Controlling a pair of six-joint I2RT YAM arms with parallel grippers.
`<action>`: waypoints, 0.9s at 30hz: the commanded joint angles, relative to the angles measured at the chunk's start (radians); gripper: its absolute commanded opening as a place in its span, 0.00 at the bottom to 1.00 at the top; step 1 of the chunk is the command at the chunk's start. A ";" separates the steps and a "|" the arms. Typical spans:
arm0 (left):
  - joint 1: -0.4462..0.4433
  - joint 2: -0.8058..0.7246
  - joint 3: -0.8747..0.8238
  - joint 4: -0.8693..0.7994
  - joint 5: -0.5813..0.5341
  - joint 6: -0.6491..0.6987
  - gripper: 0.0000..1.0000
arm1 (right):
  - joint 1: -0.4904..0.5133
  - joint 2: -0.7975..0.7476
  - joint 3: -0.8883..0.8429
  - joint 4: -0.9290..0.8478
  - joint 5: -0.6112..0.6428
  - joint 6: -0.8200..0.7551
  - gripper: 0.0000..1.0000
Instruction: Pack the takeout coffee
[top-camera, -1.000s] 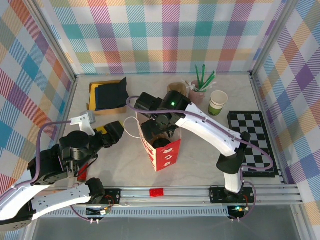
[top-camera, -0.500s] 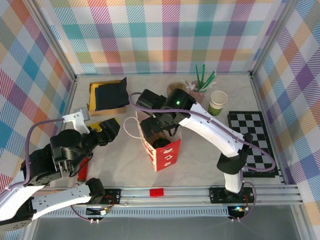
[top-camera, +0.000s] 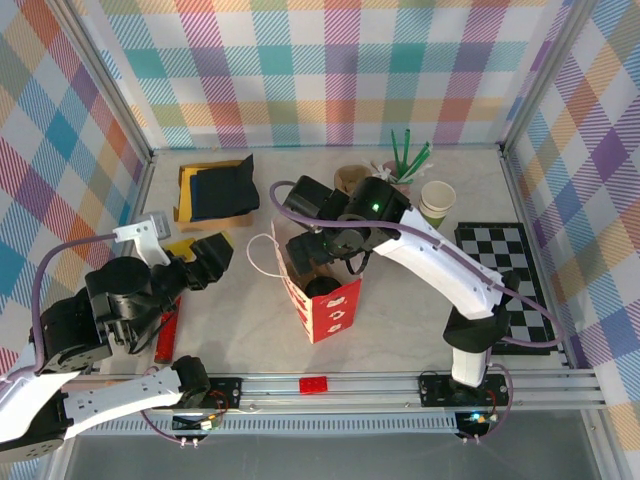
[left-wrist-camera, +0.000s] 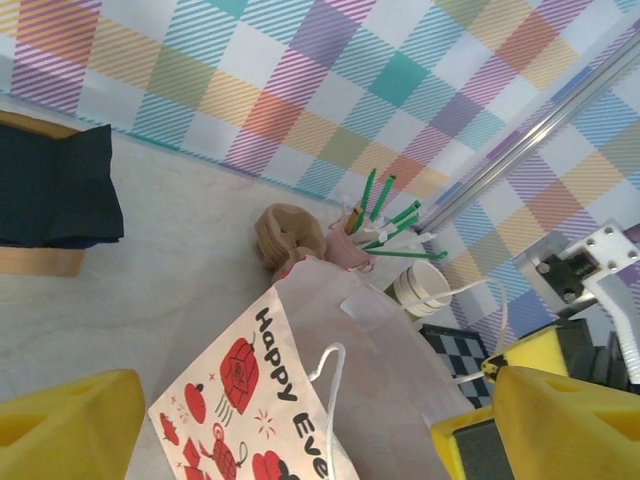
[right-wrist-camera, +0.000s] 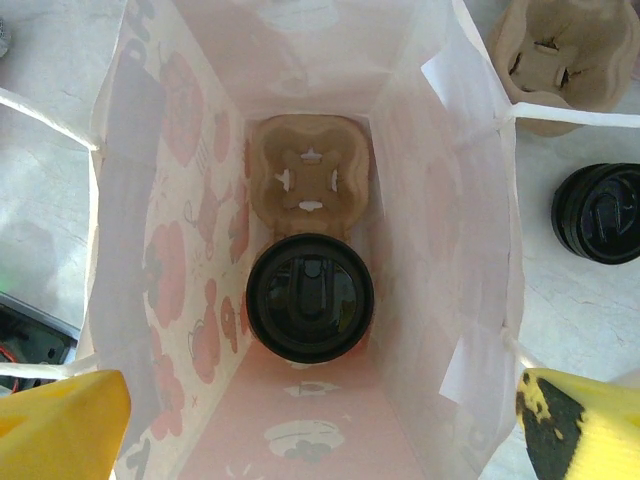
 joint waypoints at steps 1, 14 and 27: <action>-0.006 0.023 0.033 -0.022 -0.023 0.034 0.90 | 0.008 -0.039 0.030 -0.011 -0.004 -0.013 0.99; -0.006 0.057 0.057 -0.035 -0.034 0.056 0.92 | 0.008 -0.162 -0.064 0.086 -0.036 -0.100 0.99; -0.006 0.085 0.058 -0.041 -0.050 0.057 0.94 | 0.000 -0.281 -0.190 0.133 0.008 -0.126 0.99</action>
